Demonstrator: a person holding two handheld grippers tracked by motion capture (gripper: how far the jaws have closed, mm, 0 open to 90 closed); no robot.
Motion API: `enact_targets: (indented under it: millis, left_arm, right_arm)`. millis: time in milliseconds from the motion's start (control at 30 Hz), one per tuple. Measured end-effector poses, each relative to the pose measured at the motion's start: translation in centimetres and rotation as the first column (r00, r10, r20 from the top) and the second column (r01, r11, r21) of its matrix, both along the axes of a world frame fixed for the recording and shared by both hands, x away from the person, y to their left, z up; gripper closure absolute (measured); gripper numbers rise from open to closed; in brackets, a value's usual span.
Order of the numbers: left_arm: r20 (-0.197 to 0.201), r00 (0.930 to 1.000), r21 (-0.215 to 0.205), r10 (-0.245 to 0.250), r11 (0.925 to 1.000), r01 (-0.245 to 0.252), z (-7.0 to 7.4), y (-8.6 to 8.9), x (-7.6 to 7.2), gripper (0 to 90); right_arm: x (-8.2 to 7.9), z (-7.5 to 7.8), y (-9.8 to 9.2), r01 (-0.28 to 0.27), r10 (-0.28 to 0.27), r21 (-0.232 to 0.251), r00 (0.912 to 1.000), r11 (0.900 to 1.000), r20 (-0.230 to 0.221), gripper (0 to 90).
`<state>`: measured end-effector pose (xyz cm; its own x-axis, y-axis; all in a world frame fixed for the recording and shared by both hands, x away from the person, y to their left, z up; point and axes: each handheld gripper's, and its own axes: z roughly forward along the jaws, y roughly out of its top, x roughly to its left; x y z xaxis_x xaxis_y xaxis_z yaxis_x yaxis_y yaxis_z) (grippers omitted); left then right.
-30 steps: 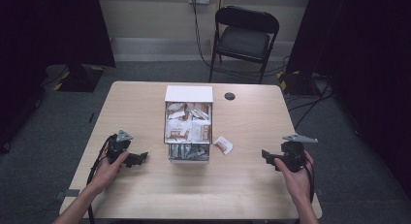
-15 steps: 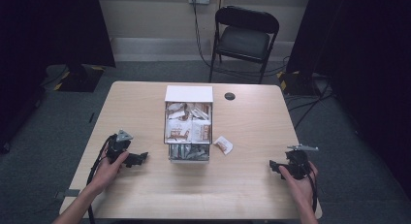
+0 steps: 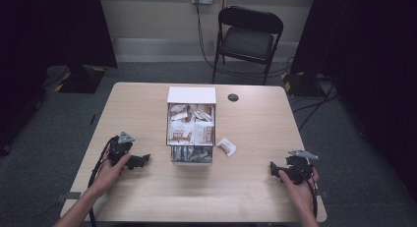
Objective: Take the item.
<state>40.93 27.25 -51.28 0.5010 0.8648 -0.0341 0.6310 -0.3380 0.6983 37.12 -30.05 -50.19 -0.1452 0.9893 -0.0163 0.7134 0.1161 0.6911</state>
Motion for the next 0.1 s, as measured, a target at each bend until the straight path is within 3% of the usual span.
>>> enact_targets:
  millis: [100]
  left_arm:
    - [0.000, 1.0000, 0.000, 0.000, 1.0000, 0.000, 0.00, 0.00, 0.00, 0.0]
  right_arm:
    - [-0.02, 0.00, 0.01, 0.002, -0.002, -0.001, 1.0000, 1.000, 0.000, 2.3]
